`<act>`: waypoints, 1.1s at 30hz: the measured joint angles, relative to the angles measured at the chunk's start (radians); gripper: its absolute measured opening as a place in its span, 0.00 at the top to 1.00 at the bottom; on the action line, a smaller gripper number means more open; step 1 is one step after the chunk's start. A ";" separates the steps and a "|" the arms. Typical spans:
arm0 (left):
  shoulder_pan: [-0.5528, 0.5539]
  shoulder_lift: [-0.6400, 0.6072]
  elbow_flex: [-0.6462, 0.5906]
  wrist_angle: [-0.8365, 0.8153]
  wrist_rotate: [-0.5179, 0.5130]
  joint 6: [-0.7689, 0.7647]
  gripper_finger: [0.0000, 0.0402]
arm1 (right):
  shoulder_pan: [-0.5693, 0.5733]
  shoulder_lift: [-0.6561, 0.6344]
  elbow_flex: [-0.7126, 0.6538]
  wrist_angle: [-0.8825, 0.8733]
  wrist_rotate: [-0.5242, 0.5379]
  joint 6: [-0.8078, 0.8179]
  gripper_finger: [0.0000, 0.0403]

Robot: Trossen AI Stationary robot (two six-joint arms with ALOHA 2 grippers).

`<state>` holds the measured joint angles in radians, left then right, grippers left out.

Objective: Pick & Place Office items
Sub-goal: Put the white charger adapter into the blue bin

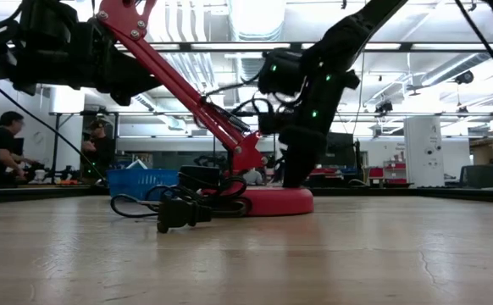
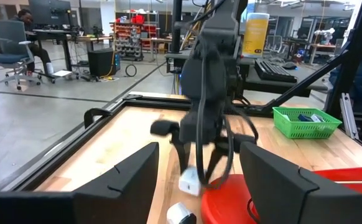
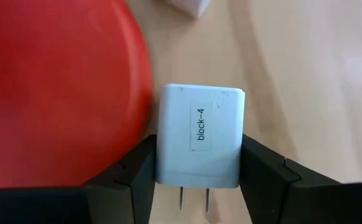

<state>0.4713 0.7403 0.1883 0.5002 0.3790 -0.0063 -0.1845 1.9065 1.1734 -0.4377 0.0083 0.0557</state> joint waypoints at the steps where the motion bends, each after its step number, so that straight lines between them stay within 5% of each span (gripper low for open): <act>1: 0.000 0.000 0.000 -0.001 0.000 0.000 0.43 | 0.003 -0.014 -0.006 0.003 0.013 0.004 0.57; 13: 0.000 0.002 0.000 -0.007 0.000 0.011 0.43 | 0.006 -0.266 -0.177 0.136 0.080 0.042 0.57; 27: 0.000 0.002 -0.013 0.001 0.000 0.019 0.43 | 0.032 -0.585 -0.554 0.803 -0.014 -0.035 0.57; 33: 0.000 0.003 -0.013 0.001 -0.001 0.021 0.43 | 0.039 -0.649 -0.665 0.958 -0.033 -0.064 0.57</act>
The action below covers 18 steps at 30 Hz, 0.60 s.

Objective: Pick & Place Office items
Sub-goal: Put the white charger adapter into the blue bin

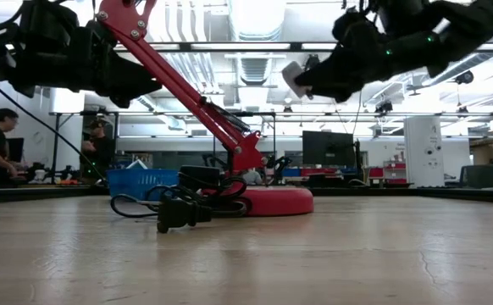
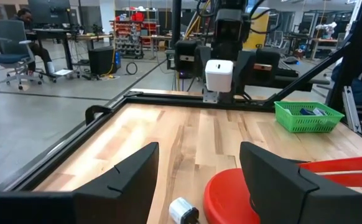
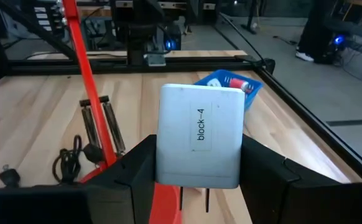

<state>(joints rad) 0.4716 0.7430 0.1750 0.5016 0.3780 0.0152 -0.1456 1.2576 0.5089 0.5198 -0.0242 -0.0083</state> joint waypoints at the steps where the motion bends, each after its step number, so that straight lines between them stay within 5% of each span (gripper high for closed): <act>1: 0.000 0.000 0.000 0.001 0.000 0.000 0.43 | 0.000 -0.005 -0.015 0.024 0.000 -0.001 0.57; 18: 0.000 0.000 0.000 0.015 -0.003 0.000 0.43 | -0.001 -0.029 -0.106 0.140 -0.071 0.001 0.57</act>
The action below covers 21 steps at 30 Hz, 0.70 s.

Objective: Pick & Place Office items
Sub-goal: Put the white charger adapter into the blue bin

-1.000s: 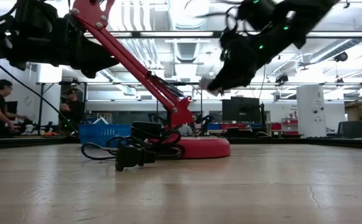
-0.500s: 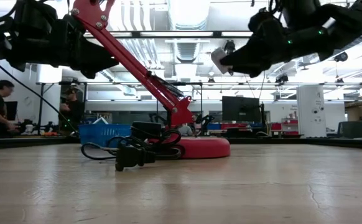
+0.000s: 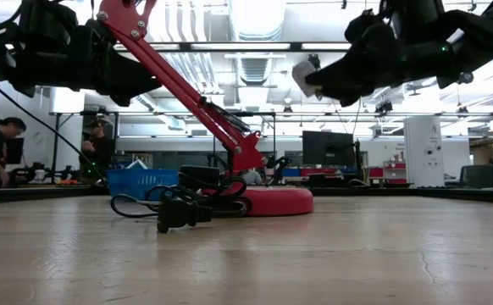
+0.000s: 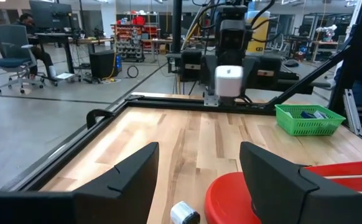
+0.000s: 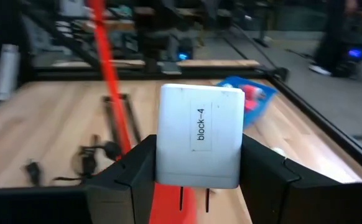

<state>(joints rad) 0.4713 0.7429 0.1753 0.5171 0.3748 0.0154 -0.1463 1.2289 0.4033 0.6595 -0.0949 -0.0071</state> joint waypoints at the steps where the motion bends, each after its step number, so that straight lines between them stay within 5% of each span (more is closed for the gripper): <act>1: 0.000 0.000 0.000 0.000 0.000 0.000 0.43 | 0.000 -0.005 -0.001 0.005 -0.024 0.000 0.57; 21: 0.000 0.000 0.000 -0.001 0.000 0.004 0.43 | 0.229 -0.474 -0.296 0.003 -0.058 0.192 0.57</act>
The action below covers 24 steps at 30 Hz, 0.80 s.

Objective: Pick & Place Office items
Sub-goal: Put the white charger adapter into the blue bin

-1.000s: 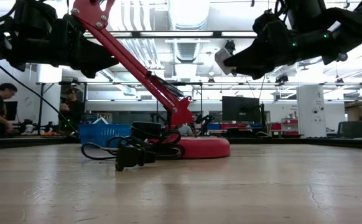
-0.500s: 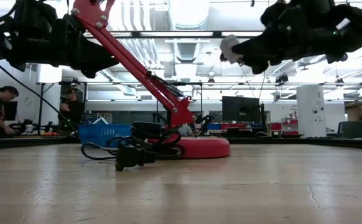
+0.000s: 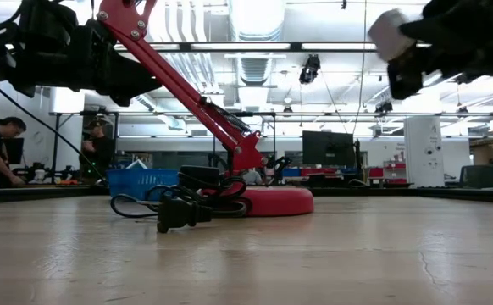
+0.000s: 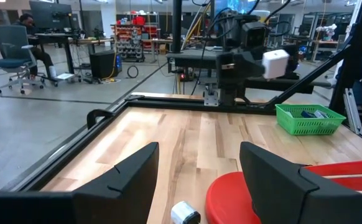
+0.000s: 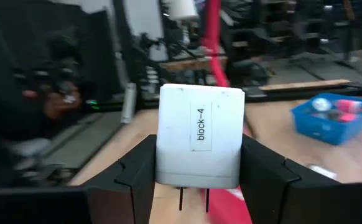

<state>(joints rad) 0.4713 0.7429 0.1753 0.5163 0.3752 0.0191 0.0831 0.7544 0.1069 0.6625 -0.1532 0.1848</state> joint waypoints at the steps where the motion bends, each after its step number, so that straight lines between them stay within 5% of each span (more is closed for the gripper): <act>1: 0.000 0.000 0.000 0.000 0.000 0.000 0.43 | 0.023 -0.016 -0.007 0.000 0.002 0.010 0.57; 11: 0.000 0.000 0.000 0.000 0.000 -0.004 0.43 | 0.304 -0.083 -0.026 -0.030 0.131 0.105 0.57; 19: 0.000 0.000 0.000 0.000 0.000 -0.004 0.43 | 0.624 -0.081 0.011 -0.169 0.473 0.242 0.57; 24: 0.000 0.000 0.000 0.000 0.000 -0.004 0.43 | 0.850 -0.074 0.139 -0.463 0.742 0.407 0.57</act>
<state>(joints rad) 0.4713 0.7429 0.1753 0.5159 0.3756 0.0151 0.9329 0.6805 0.2462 0.1996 0.5889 0.5915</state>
